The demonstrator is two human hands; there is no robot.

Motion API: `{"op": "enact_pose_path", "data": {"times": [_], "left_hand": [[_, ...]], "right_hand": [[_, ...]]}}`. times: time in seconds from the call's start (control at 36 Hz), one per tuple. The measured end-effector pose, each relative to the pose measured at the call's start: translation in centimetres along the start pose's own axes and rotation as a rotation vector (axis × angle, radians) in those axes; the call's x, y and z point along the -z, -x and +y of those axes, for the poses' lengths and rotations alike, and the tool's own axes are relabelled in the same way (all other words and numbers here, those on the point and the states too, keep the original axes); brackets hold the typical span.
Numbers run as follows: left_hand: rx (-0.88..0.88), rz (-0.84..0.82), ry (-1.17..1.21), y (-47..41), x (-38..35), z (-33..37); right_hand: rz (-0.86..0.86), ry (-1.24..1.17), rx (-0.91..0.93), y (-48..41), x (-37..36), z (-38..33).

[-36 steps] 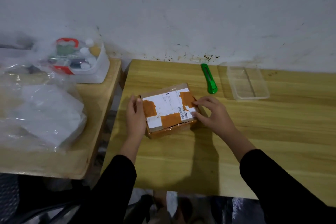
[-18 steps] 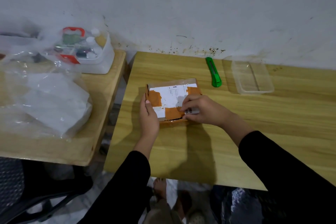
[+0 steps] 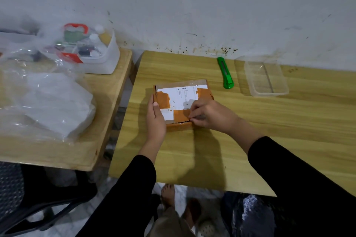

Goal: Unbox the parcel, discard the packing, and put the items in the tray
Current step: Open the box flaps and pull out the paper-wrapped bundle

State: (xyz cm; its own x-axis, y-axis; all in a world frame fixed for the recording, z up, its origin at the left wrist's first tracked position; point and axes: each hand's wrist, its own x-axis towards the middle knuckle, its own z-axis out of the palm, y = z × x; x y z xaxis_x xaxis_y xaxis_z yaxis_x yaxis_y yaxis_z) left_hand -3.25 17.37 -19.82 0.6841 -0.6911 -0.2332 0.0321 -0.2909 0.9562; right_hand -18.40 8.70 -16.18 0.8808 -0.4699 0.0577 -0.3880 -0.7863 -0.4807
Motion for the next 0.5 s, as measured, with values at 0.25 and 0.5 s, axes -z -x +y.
{"op": "enact_pose_path", "data": {"times": [0.25, 0.5], "left_hand": [[0.218, -0.066, 0.388, -0.2, 1.0, 0.0], [0.228, -0.035, 0.357, 0.0, 0.7, 0.8]], "right_hand": [[0.199, 0.033, 0.037, 1.0, -1.5, -0.3], [0.529, 0.003, 0.004, -0.8, 2.0, -1.4]]}}
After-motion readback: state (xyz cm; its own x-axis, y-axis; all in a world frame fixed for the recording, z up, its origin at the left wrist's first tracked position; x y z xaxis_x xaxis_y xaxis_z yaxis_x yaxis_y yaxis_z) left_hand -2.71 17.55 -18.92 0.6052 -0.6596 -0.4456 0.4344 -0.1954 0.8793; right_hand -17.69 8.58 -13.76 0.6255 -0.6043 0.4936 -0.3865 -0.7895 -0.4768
